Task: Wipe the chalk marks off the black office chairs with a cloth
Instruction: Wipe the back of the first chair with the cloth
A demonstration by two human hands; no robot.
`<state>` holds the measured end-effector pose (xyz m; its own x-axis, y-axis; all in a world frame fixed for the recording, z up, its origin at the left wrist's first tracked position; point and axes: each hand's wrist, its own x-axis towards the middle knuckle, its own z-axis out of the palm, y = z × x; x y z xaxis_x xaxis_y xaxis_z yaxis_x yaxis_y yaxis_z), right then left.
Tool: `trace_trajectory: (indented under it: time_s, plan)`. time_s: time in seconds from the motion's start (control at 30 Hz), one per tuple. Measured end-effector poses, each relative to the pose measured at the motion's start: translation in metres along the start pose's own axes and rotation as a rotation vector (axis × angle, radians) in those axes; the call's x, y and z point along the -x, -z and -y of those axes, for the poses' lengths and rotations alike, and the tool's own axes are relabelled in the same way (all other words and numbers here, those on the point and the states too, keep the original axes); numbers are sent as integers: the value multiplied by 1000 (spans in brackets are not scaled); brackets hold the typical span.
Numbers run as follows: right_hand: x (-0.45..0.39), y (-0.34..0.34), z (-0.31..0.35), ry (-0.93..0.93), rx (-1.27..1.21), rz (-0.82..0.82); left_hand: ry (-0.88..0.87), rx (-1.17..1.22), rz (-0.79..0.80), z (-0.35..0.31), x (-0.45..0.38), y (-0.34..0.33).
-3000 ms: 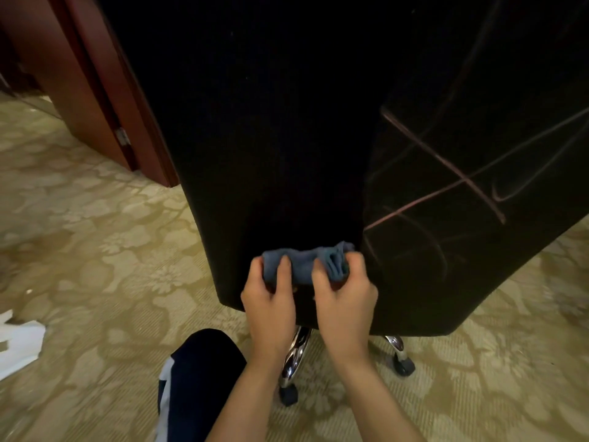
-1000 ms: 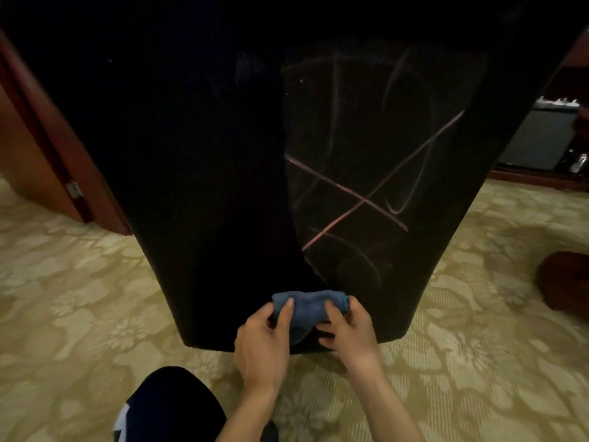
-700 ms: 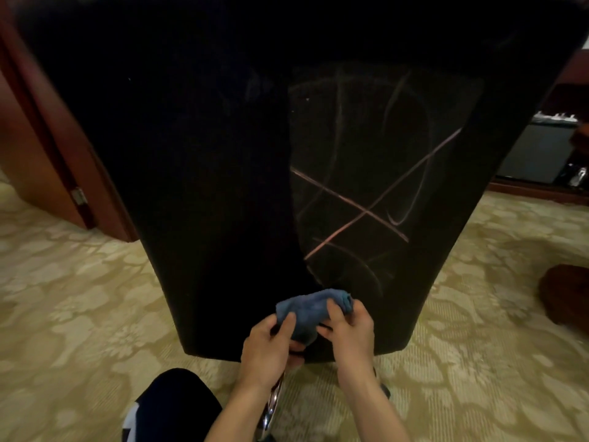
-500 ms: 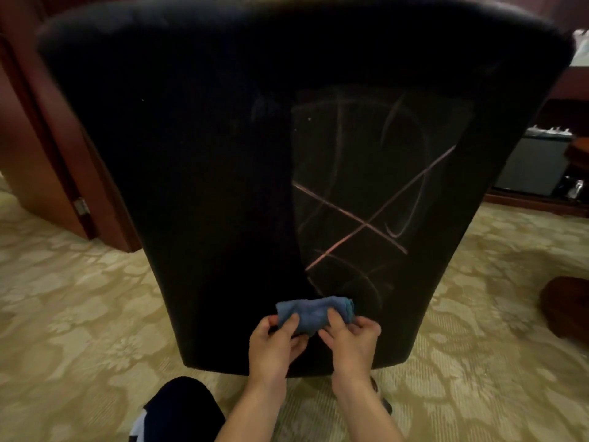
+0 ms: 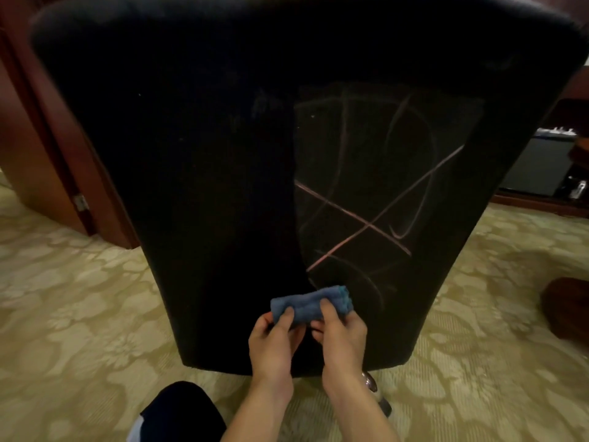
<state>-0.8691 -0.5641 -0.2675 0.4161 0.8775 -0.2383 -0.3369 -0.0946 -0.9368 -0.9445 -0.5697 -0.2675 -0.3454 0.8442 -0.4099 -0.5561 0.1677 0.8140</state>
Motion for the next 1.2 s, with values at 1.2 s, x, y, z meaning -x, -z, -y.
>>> trace_trajectory:
  time_s: [1.2]
  plan:
    - [41, -50, 135, 850, 698, -148, -779, -229, 92, -108, 42, -42]
